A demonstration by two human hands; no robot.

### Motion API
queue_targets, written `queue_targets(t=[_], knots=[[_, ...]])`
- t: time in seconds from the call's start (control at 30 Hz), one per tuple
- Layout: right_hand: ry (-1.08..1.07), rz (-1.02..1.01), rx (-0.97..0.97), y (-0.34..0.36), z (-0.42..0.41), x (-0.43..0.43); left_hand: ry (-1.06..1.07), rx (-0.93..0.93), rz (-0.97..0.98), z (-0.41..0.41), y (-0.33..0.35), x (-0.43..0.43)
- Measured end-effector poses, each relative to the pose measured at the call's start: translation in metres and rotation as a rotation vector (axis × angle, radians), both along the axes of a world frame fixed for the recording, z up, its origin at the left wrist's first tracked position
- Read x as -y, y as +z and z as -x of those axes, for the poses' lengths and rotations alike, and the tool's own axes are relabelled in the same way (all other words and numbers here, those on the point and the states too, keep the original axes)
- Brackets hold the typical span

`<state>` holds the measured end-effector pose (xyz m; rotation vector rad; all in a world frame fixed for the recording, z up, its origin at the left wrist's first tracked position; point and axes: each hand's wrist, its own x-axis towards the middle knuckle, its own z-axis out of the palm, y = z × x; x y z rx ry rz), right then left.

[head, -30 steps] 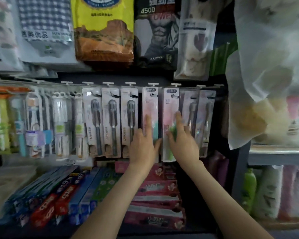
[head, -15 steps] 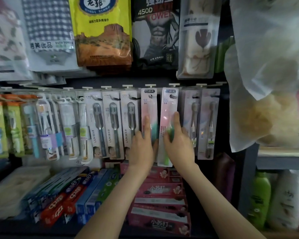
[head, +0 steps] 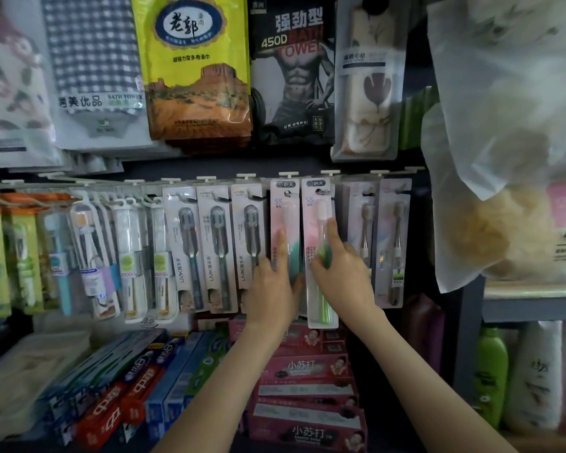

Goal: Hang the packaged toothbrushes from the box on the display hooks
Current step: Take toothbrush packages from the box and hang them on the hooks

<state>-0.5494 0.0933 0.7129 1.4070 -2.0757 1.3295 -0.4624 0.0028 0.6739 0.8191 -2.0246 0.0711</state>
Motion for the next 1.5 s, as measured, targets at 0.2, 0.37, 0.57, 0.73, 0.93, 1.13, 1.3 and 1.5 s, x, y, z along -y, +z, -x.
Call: queue_targets(t=[0.2,0.37,0.57,0.73,0.93,1.13,1.3,1.5], knots=[[0.005,0.035,0.094,-0.001,-0.003,-0.007,-0.025,0.026,-0.013,-0.007,0.005,-0.005],[-0.017,-0.001,0.095,0.004,0.0,-0.014,-0.029,0.049,-0.052,-0.011,0.009,-0.011],[0.014,-0.026,0.127,0.024,0.0,-0.029,-0.028,0.076,-0.103,-0.016,0.019,-0.017],[-0.046,-0.11,0.053,0.037,-0.008,-0.039,-0.012,0.094,-0.099,-0.022,0.029,-0.027],[-0.084,-0.209,0.002,0.033,-0.01,-0.03,0.006,0.112,-0.063,-0.024,0.031,-0.028],[-0.125,-0.186,-0.013,0.015,-0.005,-0.018,-0.042,0.081,-0.049,-0.017,0.017,-0.016],[-0.08,-0.066,0.037,-0.007,-0.008,-0.007,-0.08,0.026,-0.048,-0.01,0.007,-0.011],[-0.158,-0.038,0.002,-0.016,-0.008,0.002,-0.098,-0.035,-0.008,-0.005,-0.001,-0.005]])
